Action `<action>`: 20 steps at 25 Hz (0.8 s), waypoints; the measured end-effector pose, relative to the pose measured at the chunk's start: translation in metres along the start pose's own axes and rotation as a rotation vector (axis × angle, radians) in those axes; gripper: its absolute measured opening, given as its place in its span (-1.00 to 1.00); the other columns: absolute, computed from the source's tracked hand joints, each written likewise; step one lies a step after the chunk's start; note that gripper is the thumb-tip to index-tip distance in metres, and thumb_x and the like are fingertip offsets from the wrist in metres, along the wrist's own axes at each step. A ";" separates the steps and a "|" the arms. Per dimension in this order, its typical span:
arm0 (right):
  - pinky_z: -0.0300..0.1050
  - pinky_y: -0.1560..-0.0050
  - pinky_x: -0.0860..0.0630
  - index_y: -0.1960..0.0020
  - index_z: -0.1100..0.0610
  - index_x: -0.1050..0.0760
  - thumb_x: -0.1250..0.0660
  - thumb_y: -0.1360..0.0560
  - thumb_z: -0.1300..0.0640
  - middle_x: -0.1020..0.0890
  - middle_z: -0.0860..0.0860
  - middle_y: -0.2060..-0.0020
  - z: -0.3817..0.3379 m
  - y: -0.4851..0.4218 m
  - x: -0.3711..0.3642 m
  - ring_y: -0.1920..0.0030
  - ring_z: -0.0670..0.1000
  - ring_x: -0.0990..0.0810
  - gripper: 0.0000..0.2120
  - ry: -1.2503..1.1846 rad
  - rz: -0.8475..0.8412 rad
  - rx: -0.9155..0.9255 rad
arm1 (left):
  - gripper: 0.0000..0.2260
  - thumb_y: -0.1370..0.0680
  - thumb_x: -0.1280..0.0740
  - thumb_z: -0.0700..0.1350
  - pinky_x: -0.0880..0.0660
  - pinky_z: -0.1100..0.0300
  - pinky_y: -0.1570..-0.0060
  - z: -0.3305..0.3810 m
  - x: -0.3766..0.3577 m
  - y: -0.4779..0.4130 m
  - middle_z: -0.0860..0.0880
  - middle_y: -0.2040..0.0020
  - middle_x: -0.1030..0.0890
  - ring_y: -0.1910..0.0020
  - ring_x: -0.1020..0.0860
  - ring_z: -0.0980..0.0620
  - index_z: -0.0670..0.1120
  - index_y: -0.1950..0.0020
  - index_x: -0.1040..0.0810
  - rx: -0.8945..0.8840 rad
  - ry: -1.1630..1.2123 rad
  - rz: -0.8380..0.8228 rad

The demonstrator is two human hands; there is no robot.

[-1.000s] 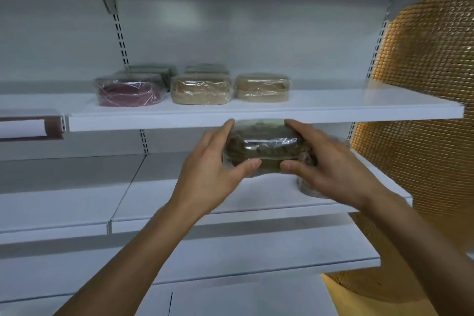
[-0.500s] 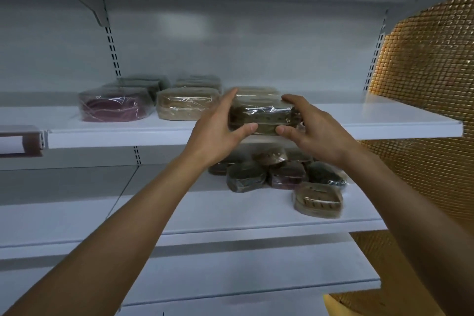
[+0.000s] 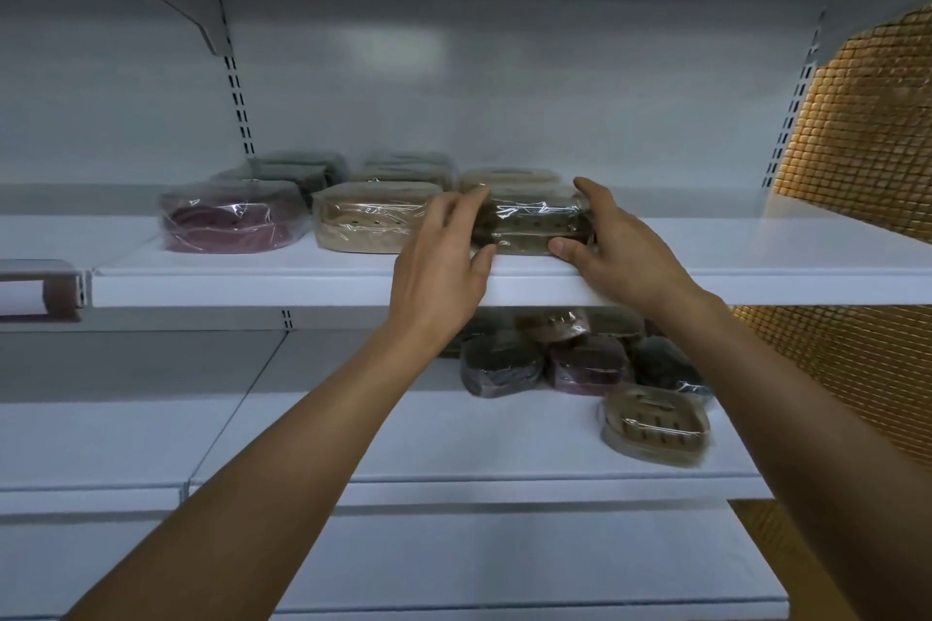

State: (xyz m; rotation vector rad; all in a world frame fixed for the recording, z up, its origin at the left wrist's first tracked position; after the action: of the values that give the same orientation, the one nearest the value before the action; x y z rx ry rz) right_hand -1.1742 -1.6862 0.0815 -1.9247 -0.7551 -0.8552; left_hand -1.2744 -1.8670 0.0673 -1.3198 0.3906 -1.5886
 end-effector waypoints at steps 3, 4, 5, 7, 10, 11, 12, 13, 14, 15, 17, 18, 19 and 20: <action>0.08 -0.12 -0.45 -0.58 -0.04 0.03 -0.29 -0.54 -0.20 -0.53 0.13 -0.25 0.005 -0.006 -0.008 -0.24 0.21 -0.49 -0.24 0.023 0.040 -0.052 | -0.57 -0.58 -0.34 -0.10 -0.53 0.01 -0.02 -0.003 -0.001 0.009 -0.01 -0.31 -0.44 -0.12 -0.52 -0.02 0.00 -0.45 -0.40 -0.028 0.037 0.044; 0.09 -0.17 -0.43 -0.58 -0.04 0.03 -0.29 -0.54 -0.21 -0.49 0.12 -0.31 0.006 -0.005 -0.008 -0.29 0.19 -0.45 -0.23 0.016 0.068 -0.062 | -0.60 -0.60 -0.33 -0.08 -0.53 0.02 -0.01 -0.003 -0.001 0.012 -0.01 -0.30 -0.45 -0.13 -0.51 -0.01 -0.01 -0.45 -0.42 -0.036 0.034 0.039; 0.10 -0.22 -0.41 -0.58 -0.04 0.03 -0.29 -0.55 -0.20 -0.44 0.09 -0.38 0.007 -0.001 -0.008 -0.36 0.16 -0.40 -0.24 0.005 0.097 -0.062 | -0.62 -0.62 -0.30 -0.06 -0.52 0.03 -0.02 -0.003 0.000 0.016 0.00 -0.30 -0.46 -0.15 -0.50 0.01 -0.01 -0.44 -0.43 -0.044 0.032 0.026; 0.10 -0.29 -0.39 -0.58 -0.05 -0.03 -0.28 -0.56 -0.17 -0.36 0.03 -0.44 0.006 0.013 -0.005 -0.40 0.08 -0.34 -0.29 -0.028 0.157 0.002 | -0.65 -0.64 -0.28 -0.02 -0.50 0.06 -0.10 -0.005 0.004 0.027 0.03 -0.32 -0.47 -0.24 -0.47 0.05 -0.02 -0.42 -0.45 -0.062 0.053 -0.006; 0.03 -0.29 -0.45 -0.52 -0.03 -0.23 -0.31 -0.58 -0.02 -0.39 -0.02 -0.36 0.004 0.046 0.001 -0.29 -0.01 -0.42 -0.45 -0.193 0.244 0.148 | -0.71 -0.65 -0.28 -0.05 -0.41 0.25 -0.25 -0.008 0.013 0.053 0.10 -0.36 -0.45 -0.34 -0.41 0.17 -0.02 -0.37 -0.50 -0.049 0.170 0.011; 0.01 -0.28 -0.45 -0.47 0.00 -0.32 -0.31 -0.59 0.05 -0.42 -0.03 -0.32 0.005 0.059 0.001 -0.26 -0.02 -0.44 -0.53 -0.216 0.277 0.183 | -0.72 -0.65 -0.29 -0.08 -0.36 0.37 -0.26 -0.008 0.014 0.066 0.12 -0.38 -0.44 -0.36 -0.39 0.22 -0.02 -0.36 -0.52 -0.022 0.233 0.032; -0.01 -0.30 -0.43 -0.42 0.04 -0.39 -0.29 -0.58 0.10 -0.45 -0.02 -0.29 0.006 0.071 0.001 -0.26 -0.01 -0.44 -0.59 -0.206 0.318 0.214 | -0.72 -0.64 -0.29 -0.13 -0.31 0.44 -0.26 -0.008 0.013 0.080 0.11 -0.41 -0.43 -0.39 -0.37 0.23 -0.04 -0.36 -0.53 -0.004 0.287 0.055; -0.06 -0.32 -0.40 -0.37 0.08 -0.45 -0.29 -0.57 0.14 -0.48 0.00 -0.27 0.007 0.083 0.000 -0.28 -0.01 -0.43 -0.63 -0.187 0.357 0.236 | -0.71 -0.64 -0.29 -0.16 -0.30 0.43 -0.30 -0.008 0.009 0.095 0.08 -0.43 -0.42 -0.42 -0.36 0.20 -0.07 -0.37 -0.52 0.000 0.314 0.070; -0.15 -0.32 -0.37 -0.32 0.11 -0.51 -0.28 -0.56 0.17 -0.50 0.01 -0.25 0.008 0.092 -0.002 -0.28 -0.01 -0.43 -0.67 -0.174 0.387 0.252 | -0.68 -0.63 -0.29 -0.17 -0.30 0.37 -0.34 -0.007 0.002 0.109 0.06 -0.46 -0.39 -0.45 -0.34 0.16 -0.08 -0.39 -0.51 0.000 0.314 0.065; -0.22 -0.30 -0.34 -0.27 0.15 -0.55 -0.29 -0.55 0.21 -0.53 0.03 -0.22 0.010 0.100 -0.005 -0.27 -0.01 -0.44 -0.70 -0.161 0.403 0.272 | -0.66 -0.62 -0.28 -0.15 -0.31 0.32 -0.37 -0.008 -0.007 0.121 0.06 -0.49 -0.36 -0.47 -0.33 0.13 -0.07 -0.41 -0.49 0.003 0.303 0.039; -0.26 -0.28 -0.31 -0.22 0.19 -0.58 -0.29 -0.53 0.26 -0.58 0.06 -0.16 0.014 0.113 -0.018 -0.23 0.01 -0.48 -0.73 -0.117 0.381 0.331 | -0.62 -0.63 -0.25 -0.09 -0.34 0.24 -0.39 -0.014 -0.028 0.140 0.08 -0.52 -0.31 -0.49 -0.30 0.13 -0.04 -0.45 -0.45 0.010 0.270 -0.044; -0.27 -0.28 -0.32 -0.22 0.19 -0.58 -0.29 -0.53 0.27 -0.59 0.06 -0.15 0.017 0.118 -0.028 -0.21 0.01 -0.49 -0.72 -0.105 0.337 0.347 | -0.61 -0.64 -0.24 -0.06 -0.35 0.20 -0.40 -0.018 -0.038 0.145 0.09 -0.54 -0.28 -0.49 -0.29 0.14 -0.03 -0.48 -0.41 0.011 0.251 -0.093; -0.27 -0.28 -0.34 -0.23 0.17 -0.57 -0.28 -0.54 0.25 -0.59 0.05 -0.16 0.021 0.122 -0.041 -0.21 0.00 -0.50 -0.71 -0.105 0.274 0.342 | -0.59 -0.65 -0.21 -0.02 -0.35 0.17 -0.40 -0.022 -0.049 0.148 0.12 -0.55 -0.25 -0.50 -0.26 0.15 -0.01 -0.51 -0.37 0.027 0.238 -0.150; -0.24 -0.29 -0.37 -0.27 0.14 -0.55 -0.28 -0.55 0.22 -0.59 0.03 -0.19 0.026 0.125 -0.055 -0.24 -0.01 -0.49 -0.70 -0.107 0.201 0.315 | -0.56 -0.66 -0.20 0.03 -0.34 0.14 -0.41 -0.028 -0.060 0.150 0.14 -0.56 -0.22 -0.52 -0.23 0.16 0.02 -0.54 -0.31 0.060 0.230 -0.207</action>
State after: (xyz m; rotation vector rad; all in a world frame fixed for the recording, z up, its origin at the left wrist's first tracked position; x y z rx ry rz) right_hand -1.1029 -1.7267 -0.0310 -1.7369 -0.6997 -0.4815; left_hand -1.2327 -1.8949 -0.0884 -1.1652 0.3519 -1.9194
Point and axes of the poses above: each hand's wrist, its own y-axis away from the middle knuckle, its own x-axis out of the back of the hand, z = x × y, the point moved 4 cm from there along -y, towards the middle knuckle
